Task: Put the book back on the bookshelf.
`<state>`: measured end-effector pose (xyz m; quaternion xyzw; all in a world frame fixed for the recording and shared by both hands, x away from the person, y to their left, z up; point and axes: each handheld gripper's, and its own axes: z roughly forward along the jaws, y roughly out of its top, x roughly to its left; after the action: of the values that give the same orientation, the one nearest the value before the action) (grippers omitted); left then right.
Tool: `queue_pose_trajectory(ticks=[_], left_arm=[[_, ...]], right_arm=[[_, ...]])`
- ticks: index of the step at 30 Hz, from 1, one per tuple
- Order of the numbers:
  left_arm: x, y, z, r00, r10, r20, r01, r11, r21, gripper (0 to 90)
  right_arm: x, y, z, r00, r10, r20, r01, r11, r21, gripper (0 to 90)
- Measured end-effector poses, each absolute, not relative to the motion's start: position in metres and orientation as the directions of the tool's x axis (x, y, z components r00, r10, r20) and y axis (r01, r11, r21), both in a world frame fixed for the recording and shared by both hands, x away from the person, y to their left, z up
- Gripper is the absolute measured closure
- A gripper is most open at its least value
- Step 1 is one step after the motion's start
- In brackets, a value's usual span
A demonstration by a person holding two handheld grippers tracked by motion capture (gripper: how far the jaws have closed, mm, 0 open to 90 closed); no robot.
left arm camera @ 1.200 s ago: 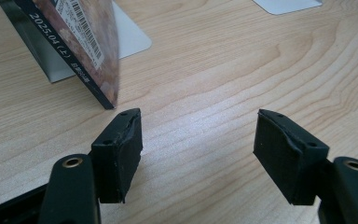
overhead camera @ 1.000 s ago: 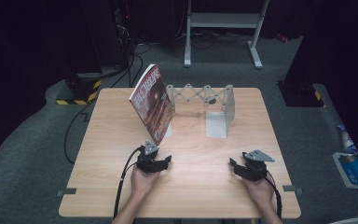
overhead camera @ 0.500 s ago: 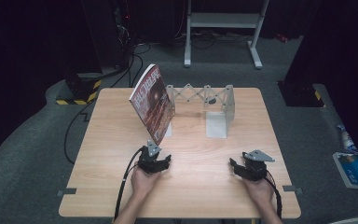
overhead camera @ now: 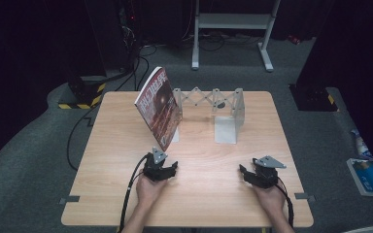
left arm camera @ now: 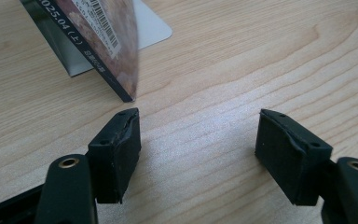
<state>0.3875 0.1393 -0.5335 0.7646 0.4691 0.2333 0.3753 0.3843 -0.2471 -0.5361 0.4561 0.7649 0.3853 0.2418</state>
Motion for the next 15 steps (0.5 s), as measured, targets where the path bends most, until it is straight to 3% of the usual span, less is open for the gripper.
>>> queue_pose_trajectory(ticks=[15], left_arm=[[0.3873, 0.1392, -0.5336, 0.448, 0.894, 0.006, 0.542, -0.276, 0.794, 31.0]], right_arm=[[0.3843, -0.2474, -0.5361, -0.469, 0.883, -0.021, 0.51, 0.29, 0.81, 36.0]])
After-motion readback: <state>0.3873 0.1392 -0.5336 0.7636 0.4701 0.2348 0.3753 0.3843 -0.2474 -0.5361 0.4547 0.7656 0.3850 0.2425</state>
